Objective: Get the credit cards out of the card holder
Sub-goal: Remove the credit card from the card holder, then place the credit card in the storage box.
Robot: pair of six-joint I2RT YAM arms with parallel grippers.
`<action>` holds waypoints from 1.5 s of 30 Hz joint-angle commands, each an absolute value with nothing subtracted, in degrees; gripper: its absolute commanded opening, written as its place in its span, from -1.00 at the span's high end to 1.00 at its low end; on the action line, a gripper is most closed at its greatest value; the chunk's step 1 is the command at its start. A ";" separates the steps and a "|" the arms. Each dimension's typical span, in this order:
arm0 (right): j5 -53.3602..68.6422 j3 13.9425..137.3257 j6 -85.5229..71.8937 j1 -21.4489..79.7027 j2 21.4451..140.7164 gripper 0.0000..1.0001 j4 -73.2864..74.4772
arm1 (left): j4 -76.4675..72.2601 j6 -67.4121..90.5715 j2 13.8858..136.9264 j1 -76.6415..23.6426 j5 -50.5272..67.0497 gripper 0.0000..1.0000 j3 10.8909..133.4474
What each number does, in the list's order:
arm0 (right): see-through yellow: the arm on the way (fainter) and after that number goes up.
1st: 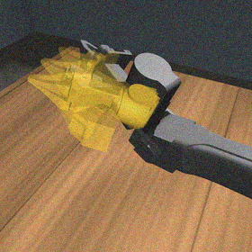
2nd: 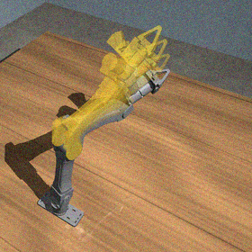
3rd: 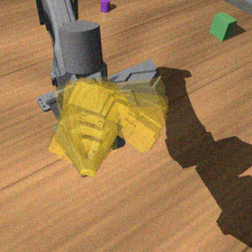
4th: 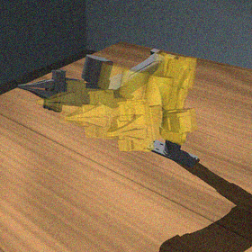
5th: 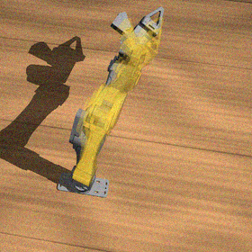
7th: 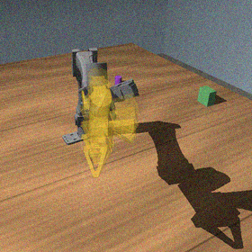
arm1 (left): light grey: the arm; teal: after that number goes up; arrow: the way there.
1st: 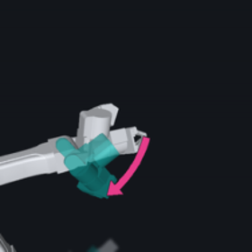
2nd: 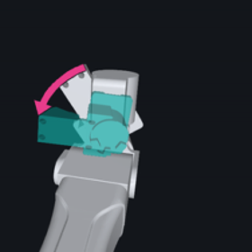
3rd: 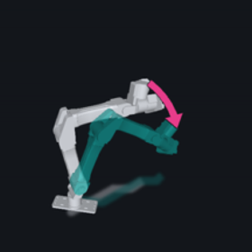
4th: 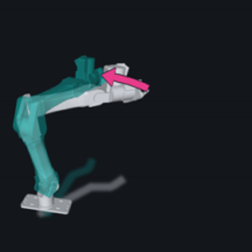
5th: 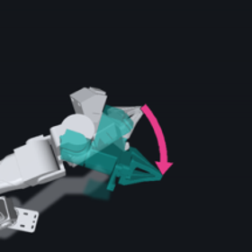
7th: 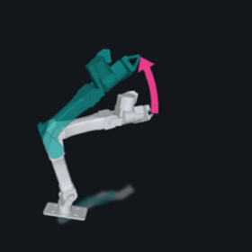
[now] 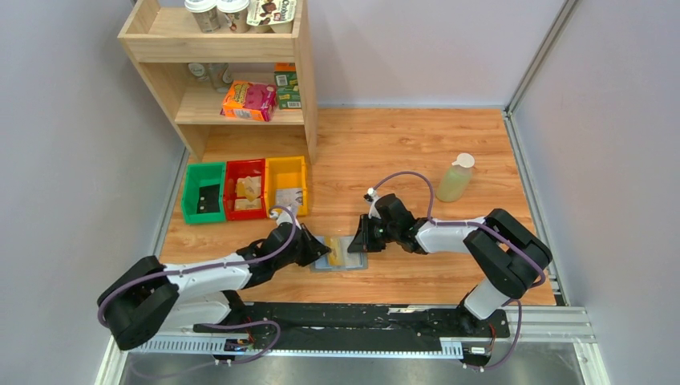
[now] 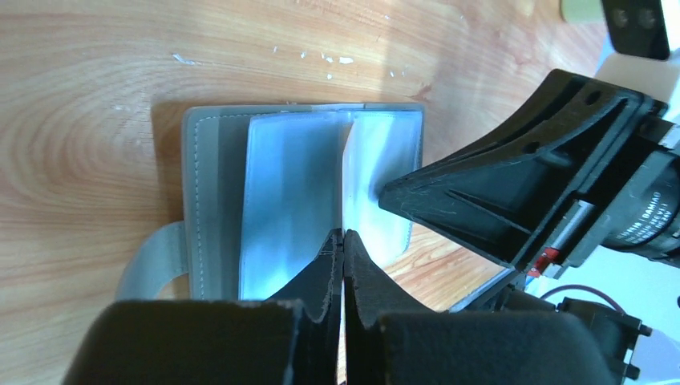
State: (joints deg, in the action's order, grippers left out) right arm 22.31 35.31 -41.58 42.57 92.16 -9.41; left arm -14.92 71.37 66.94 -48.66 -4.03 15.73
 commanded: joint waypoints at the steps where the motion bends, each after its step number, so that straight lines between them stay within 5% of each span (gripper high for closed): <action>1: 17.49 33.84 -39.55 42.71 94.48 0.77 -2.55 | -4.68 67.95 60.13 -48.43 -8.69 1.00 17.31; 10: 17.23 34.01 -38.94 42.71 93.26 0.75 -2.11 | 20.45 59.51 46.42 -46.76 -18.71 1.00 26.18; 15: 15.91 37.43 -35.52 42.71 89.13 0.63 3.06 | 26.36 57.39 37.29 -37.74 -21.28 1.00 27.42; 20: 14.86 42.44 -32.35 42.71 83.42 0.31 8.34 | 25.14 56.43 30.86 -25.24 -19.25 1.00 26.46; 27: 7.66 45.26 -29.54 42.71 71.21 -0.61 14.14 | 12.68 61.95 30.75 -14.42 -21.35 1.00 22.51; 32: 0.10 42.99 -27.07 42.54 58.83 -0.99 18.71 | 5.28 64.25 37.34 -9.85 -26.00 1.00 21.62; 45: -14.32 36.39 -25.93 42.36 34.82 -1.00 24.51 | -9.05 74.87 60.28 -7.91 -32.87 1.00 24.52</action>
